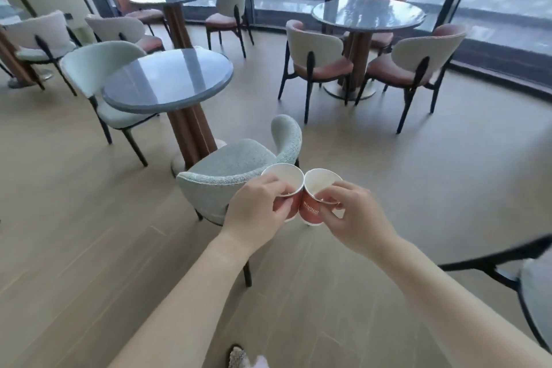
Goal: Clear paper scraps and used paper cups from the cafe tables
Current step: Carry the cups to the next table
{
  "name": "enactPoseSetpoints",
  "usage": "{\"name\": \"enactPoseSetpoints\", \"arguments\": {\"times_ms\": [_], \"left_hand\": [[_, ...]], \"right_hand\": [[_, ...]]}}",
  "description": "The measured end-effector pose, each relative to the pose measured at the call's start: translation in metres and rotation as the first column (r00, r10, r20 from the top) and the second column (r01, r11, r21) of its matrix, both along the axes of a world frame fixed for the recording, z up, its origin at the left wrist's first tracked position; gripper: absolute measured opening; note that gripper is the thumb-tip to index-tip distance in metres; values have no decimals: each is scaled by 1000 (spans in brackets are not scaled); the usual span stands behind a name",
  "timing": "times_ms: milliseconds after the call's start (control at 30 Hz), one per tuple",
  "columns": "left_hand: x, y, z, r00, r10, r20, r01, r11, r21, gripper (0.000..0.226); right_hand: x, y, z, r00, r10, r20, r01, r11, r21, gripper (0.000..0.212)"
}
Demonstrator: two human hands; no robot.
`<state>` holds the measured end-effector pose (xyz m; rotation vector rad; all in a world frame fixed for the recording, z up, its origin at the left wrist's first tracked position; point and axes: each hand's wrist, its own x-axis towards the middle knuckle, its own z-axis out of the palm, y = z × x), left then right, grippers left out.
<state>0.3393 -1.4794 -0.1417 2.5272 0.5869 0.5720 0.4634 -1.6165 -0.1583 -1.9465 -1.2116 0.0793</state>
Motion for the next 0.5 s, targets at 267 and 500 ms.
{"name": "enactPoseSetpoints", "arguments": {"times_ms": [267,500], "left_hand": [[102,6,6,982,-185,46,186,983,-7,11],[210,10,24,892,-446,71,446,895,8,12]], "right_hand": [[67,-12,7,980,-197,4,197,980,23,2],[138,-23,23,897,-442,13,441,897,14,3]]}}
